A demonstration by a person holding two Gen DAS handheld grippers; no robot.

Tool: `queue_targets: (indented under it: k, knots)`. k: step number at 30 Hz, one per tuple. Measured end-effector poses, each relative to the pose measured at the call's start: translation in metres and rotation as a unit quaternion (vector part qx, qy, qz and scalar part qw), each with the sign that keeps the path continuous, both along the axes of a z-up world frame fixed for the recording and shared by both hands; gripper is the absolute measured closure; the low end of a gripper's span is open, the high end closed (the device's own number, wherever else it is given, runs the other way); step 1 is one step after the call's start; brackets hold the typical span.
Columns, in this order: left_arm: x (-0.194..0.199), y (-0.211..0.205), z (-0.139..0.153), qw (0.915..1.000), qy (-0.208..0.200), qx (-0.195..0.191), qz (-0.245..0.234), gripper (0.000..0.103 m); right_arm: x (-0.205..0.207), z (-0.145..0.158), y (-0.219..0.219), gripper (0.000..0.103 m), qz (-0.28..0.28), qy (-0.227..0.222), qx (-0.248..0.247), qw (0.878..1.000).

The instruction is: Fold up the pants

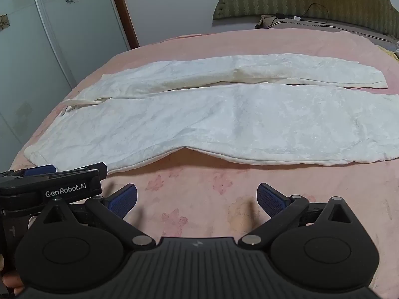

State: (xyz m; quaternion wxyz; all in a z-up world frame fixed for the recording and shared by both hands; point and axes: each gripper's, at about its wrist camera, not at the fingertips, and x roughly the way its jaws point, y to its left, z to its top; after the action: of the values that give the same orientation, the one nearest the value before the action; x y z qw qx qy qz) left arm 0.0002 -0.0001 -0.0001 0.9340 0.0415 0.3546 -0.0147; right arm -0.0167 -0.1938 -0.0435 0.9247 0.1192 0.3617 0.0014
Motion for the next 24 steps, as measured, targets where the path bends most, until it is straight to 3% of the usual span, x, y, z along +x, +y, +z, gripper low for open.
queue_targets:
  k: [24]
  knots:
    - [0.0016, 0.0028, -0.0016, 0.9999, 0.000, 0.012, 0.003, 0.011, 0.0004, -0.0026, -0.0051, 0.000, 0.000, 0.003, 0.012, 1.000]
